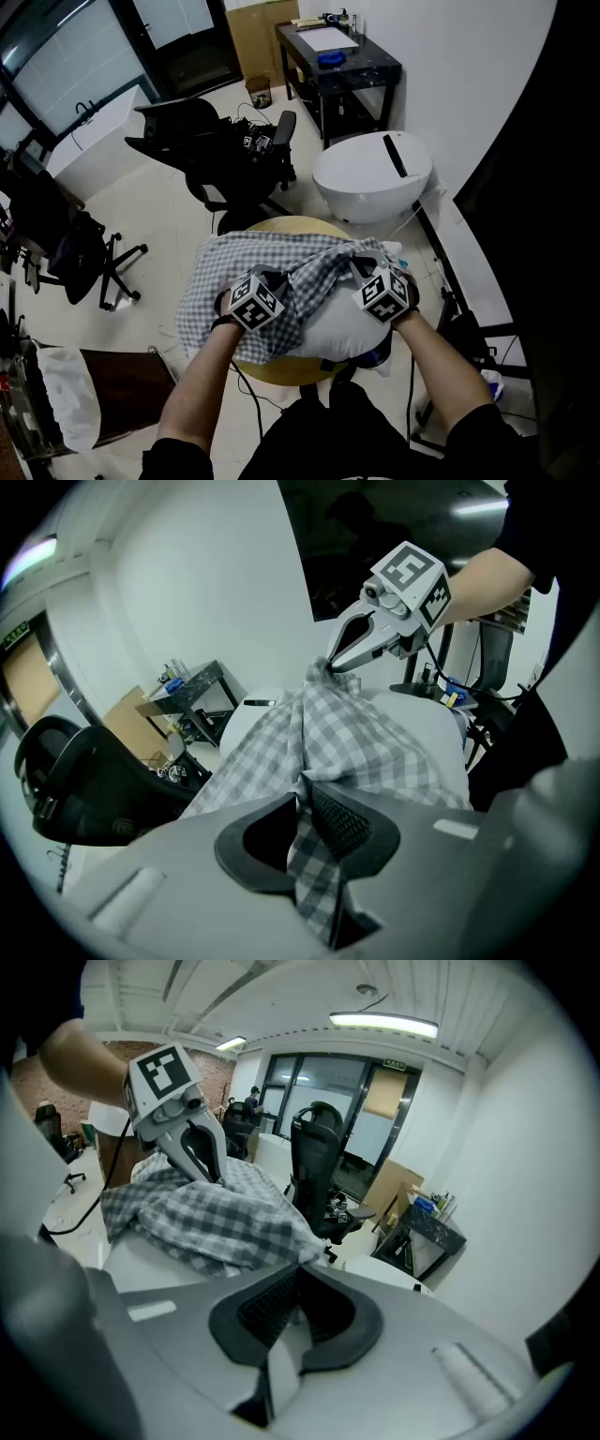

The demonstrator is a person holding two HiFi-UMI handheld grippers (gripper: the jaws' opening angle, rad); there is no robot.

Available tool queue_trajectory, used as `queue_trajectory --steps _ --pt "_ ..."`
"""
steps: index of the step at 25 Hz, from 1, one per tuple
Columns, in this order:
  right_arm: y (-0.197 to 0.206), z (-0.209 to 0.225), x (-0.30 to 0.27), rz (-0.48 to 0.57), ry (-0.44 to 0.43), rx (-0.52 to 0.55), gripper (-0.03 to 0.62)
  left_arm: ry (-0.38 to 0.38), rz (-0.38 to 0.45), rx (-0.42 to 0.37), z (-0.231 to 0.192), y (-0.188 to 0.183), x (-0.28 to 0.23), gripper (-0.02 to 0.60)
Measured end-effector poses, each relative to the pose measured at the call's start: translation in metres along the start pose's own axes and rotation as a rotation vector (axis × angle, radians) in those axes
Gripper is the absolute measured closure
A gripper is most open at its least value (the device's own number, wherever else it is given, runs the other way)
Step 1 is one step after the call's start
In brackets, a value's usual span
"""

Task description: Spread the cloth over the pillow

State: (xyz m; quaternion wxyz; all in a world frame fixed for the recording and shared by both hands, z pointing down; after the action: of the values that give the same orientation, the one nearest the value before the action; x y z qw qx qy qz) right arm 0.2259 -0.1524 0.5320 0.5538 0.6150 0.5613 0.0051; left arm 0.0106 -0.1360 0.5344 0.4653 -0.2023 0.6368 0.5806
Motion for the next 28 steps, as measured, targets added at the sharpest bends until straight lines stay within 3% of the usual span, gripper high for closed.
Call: queue_trajectory --steps 5,11,23,28 --pt "0.002 0.004 0.04 0.003 -0.029 -0.065 0.585 0.014 0.053 -0.028 0.004 -0.006 0.016 0.505" --pt "0.028 -0.001 0.112 -0.018 -0.04 -0.216 0.585 0.06 0.119 -0.116 0.026 -0.019 0.038 0.473" --pt "0.111 -0.043 0.229 -0.147 0.137 -0.416 0.585 0.136 0.138 -0.287 0.074 -0.016 0.051 0.472" --pt "0.146 -0.065 0.256 -0.227 0.187 -0.488 0.585 0.156 0.139 -0.311 0.088 -0.007 0.057 0.453"
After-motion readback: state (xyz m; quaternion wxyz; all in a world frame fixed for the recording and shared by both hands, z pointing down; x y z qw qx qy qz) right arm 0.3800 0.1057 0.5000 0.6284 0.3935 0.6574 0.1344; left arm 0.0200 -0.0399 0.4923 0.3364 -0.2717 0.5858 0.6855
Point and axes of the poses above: the fingertips, and each gripper's own axes: x backward along the fingers, z to its right, y out of its underside, the point moved 8 cm from there along x, backward along the fingers, and after that the axes turned 8 degrees about y, right-handed, at the moved point
